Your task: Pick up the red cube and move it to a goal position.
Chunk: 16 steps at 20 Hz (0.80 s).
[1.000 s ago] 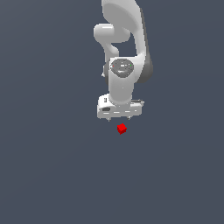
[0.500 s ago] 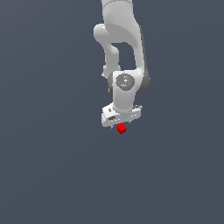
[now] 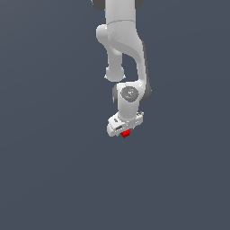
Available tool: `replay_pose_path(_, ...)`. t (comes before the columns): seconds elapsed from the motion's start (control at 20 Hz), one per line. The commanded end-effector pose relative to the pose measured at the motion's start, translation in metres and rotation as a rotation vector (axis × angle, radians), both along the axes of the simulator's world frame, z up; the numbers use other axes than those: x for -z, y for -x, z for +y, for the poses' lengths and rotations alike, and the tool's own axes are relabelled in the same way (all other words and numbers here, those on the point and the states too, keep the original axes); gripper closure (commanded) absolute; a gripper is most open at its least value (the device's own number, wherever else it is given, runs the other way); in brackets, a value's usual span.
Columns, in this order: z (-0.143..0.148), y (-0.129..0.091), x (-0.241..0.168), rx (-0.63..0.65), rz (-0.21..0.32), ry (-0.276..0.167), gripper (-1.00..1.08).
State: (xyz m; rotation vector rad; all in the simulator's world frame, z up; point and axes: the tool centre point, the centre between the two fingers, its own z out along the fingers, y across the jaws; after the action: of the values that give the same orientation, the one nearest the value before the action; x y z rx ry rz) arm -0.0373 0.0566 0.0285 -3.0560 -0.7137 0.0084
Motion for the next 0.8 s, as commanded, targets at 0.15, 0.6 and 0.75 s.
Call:
replay_pose_path(0.15, 0.0009, -0.0002, 0.0084, -0.028, -0.006, 0.001, -0.92)
replay_pose_path(0.6, 0.0009, -0.0002, 0.0084, -0.028, -0.006, 0.001, 1.08)
replay_pose_path(0.75, 0.0005, -0.0002, 0.0078, -0.027, -0.006, 0.002, 1.08)
